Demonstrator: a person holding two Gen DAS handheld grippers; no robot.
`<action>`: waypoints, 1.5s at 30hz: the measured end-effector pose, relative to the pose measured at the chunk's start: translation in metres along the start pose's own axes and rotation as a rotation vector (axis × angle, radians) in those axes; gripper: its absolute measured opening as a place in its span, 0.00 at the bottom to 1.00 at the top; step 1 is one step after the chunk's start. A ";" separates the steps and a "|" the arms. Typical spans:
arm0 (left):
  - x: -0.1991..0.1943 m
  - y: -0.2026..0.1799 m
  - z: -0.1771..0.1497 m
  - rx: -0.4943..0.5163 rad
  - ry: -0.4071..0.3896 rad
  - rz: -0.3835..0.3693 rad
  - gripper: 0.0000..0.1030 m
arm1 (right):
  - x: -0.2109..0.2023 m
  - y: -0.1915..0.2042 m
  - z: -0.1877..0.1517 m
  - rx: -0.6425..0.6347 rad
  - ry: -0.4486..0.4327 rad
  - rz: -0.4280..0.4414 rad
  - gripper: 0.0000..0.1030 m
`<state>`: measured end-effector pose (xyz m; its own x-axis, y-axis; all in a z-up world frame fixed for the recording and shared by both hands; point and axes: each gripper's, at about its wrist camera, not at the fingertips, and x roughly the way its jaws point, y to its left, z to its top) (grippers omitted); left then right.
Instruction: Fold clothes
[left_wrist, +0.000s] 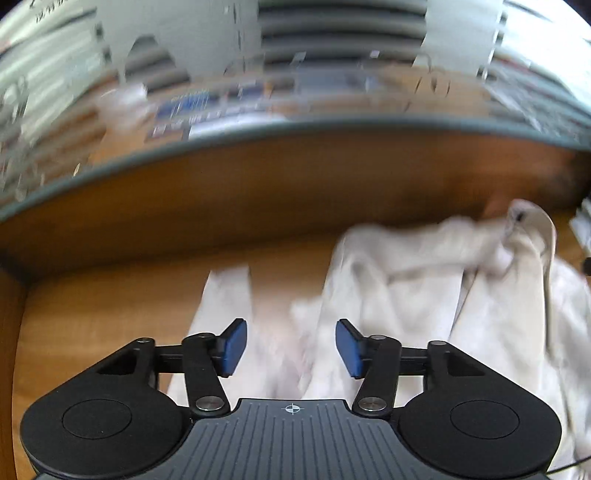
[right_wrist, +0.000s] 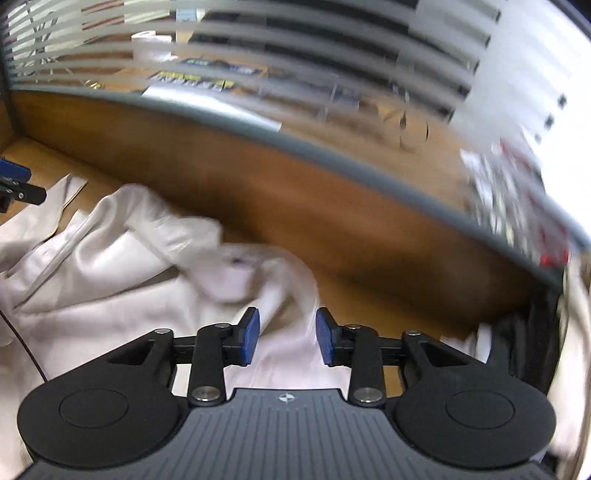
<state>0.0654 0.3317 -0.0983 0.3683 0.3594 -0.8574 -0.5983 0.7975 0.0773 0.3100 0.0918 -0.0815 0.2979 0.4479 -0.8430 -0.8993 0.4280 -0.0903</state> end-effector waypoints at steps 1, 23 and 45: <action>0.001 0.002 -0.012 -0.008 0.027 0.004 0.61 | -0.003 0.002 -0.009 0.012 0.012 0.007 0.40; -0.020 0.023 -0.150 -0.003 0.125 0.032 0.13 | -0.122 0.042 -0.153 0.195 0.093 -0.049 0.46; -0.150 0.052 -0.330 -0.254 0.295 0.145 0.24 | -0.174 0.118 -0.234 0.094 0.101 0.066 0.52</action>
<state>-0.2560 0.1594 -0.1340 0.0696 0.2758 -0.9587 -0.7994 0.5903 0.1118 0.0769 -0.1190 -0.0700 0.2010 0.3981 -0.8950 -0.8804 0.4740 0.0131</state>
